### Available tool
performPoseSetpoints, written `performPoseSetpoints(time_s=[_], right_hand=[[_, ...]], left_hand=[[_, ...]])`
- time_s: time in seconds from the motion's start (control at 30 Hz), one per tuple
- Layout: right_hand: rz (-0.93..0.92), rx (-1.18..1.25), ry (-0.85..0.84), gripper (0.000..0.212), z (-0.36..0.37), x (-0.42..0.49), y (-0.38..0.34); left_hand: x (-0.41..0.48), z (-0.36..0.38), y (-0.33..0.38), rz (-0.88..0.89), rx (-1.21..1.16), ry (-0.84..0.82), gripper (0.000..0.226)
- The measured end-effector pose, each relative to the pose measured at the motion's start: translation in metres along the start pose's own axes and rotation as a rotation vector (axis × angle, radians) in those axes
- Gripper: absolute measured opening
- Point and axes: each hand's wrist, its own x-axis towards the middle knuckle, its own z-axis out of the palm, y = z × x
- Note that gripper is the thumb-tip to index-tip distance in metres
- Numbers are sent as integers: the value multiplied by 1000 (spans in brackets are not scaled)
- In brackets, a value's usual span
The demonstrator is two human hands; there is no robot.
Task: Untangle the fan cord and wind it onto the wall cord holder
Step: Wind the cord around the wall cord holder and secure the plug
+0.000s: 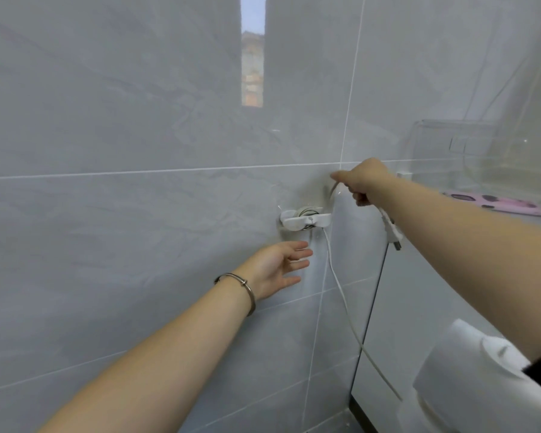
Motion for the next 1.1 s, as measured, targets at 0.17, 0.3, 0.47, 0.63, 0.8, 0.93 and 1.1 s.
performPoseSetpoints(time_s=[0.17, 0.3, 0.47, 0.63, 0.8, 0.93, 1.1], right_hand=[[224, 345, -354, 30, -10, -11, -13], [269, 334, -411, 22, -12, -16, -10], [278, 354, -417, 22, -10, -19, -5], [233, 330, -453, 23, -4, -27, -7], [169, 311, -469, 24, 1, -33, -5], [101, 347, -431, 18, 4, -38, -1], [4, 195, -116, 24, 14, -40, 10]], left_hand=[[-6, 11, 6, 39, 69, 6, 38], [-10, 19, 13, 75, 72, -1, 35], [-16, 26, 19, 102, 98, -20, 35], [-19, 30, 21, 119, 138, -20, 33], [-19, 32, 21, 151, 134, 72, 6], [-12, 20, 26, 279, 107, 265, 24], [-10, -2, 36, 335, 64, 426, 30]])
